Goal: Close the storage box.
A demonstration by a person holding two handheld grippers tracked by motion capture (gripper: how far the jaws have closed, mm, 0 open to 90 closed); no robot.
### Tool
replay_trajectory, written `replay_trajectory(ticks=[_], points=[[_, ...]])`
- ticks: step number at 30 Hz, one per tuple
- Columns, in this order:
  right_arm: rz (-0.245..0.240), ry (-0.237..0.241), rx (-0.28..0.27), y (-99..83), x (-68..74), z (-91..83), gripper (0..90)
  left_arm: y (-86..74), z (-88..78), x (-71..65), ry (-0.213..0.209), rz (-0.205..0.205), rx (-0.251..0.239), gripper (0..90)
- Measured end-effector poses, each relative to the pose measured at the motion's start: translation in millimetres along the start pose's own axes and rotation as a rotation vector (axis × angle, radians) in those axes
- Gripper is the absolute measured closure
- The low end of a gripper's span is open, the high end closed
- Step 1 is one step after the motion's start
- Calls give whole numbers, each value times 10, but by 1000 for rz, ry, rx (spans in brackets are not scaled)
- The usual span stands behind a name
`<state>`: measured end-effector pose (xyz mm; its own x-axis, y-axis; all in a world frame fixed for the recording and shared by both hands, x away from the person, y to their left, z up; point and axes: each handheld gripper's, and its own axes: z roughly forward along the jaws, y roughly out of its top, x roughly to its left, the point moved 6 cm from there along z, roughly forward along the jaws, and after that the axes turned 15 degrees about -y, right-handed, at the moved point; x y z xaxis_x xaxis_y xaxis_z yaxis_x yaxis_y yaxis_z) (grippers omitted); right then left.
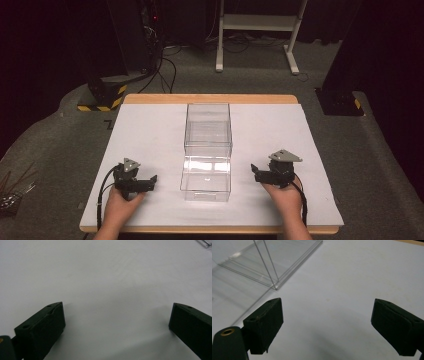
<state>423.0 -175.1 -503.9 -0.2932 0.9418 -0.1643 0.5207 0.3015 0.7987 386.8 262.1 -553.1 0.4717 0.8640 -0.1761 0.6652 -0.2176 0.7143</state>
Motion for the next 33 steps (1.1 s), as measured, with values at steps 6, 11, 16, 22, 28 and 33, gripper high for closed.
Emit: replay_trajectory(ticks=[6, 11, 16, 22, 28, 33], points=[[-17, 24, -5, 88, 183, -42, 108, 0, 0, 0, -1, -1, 0, 7], [-6, 45, -16, 102, 263, -45, 108, 2, 1, 0, -1, -1, 2, 7], [-15, 82, -33, 107, 307, -65, 114, 2, -1, -1, 1, 1, 5, 7], [-5, 98, -70, 141, 296, -148, 114, 2, 0, -2, 4, 2, 3, 7], [-13, 128, -113, 177, 374, -298, 117, 3, 0, -1, 4, 1, 3, 7], [-10, 151, -143, 222, 433, -405, 117, 3, 0, -1, 3, 0, 3, 7]])
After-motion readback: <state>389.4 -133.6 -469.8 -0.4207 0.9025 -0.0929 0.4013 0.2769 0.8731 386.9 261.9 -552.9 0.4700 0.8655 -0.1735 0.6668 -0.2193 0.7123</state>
